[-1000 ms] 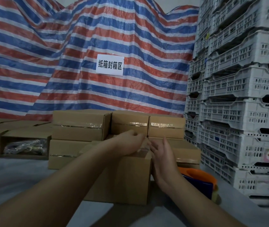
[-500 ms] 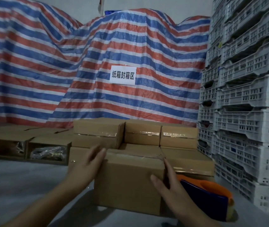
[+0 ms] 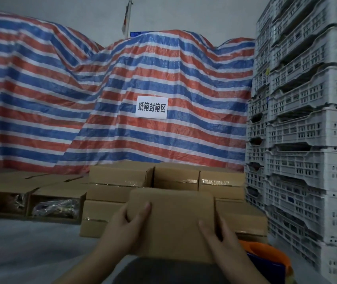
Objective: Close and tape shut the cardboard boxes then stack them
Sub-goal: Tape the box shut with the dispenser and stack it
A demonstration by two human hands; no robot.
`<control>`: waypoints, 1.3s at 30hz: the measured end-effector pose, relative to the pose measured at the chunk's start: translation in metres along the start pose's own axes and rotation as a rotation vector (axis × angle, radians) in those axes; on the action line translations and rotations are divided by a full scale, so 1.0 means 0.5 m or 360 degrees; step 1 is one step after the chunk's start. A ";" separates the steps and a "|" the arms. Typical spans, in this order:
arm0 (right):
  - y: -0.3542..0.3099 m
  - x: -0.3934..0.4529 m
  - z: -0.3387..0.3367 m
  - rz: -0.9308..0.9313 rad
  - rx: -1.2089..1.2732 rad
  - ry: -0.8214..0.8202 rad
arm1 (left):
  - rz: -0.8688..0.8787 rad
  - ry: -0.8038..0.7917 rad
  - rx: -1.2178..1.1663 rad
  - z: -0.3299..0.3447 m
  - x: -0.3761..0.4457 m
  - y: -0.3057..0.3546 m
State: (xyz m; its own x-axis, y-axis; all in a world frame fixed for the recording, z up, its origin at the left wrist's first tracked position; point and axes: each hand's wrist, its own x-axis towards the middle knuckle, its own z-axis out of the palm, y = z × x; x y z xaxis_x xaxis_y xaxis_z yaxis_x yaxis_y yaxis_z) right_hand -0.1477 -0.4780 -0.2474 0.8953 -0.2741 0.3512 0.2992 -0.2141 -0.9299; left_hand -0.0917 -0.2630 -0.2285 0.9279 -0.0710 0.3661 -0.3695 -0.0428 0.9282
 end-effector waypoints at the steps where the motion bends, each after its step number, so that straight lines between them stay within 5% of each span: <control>1: -0.011 0.010 -0.005 -0.0007 0.0032 0.0109 | 0.0048 0.0015 0.0030 0.014 0.009 0.021; 4: -0.049 0.053 -0.027 -0.0063 0.0042 0.0352 | 0.0250 -0.0001 0.0065 0.055 0.044 0.081; 7: -0.096 0.120 -0.058 0.0055 0.0140 0.0434 | 0.0415 -0.0319 0.0062 0.064 0.089 0.117; 13: -0.138 0.210 -0.079 0.0408 0.0151 0.0261 | 0.0571 -0.0860 0.0393 0.036 0.183 0.106; 26: -0.087 0.247 -0.050 0.0450 -0.0161 0.0054 | 0.0767 0.0092 0.1284 0.057 0.228 0.049; 39: -0.058 0.265 -0.019 0.0144 -0.0437 -0.0031 | 0.0757 0.0345 0.1635 0.074 0.247 0.053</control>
State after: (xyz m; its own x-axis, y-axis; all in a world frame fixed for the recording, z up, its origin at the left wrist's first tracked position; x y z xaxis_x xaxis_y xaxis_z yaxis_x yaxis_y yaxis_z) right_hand -0.0409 -0.5169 -0.1728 0.9212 -0.2860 0.2638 0.1199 -0.4361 -0.8918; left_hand 0.0115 -0.3096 -0.1610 0.6361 -0.1291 0.7607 -0.4587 -0.8561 0.2382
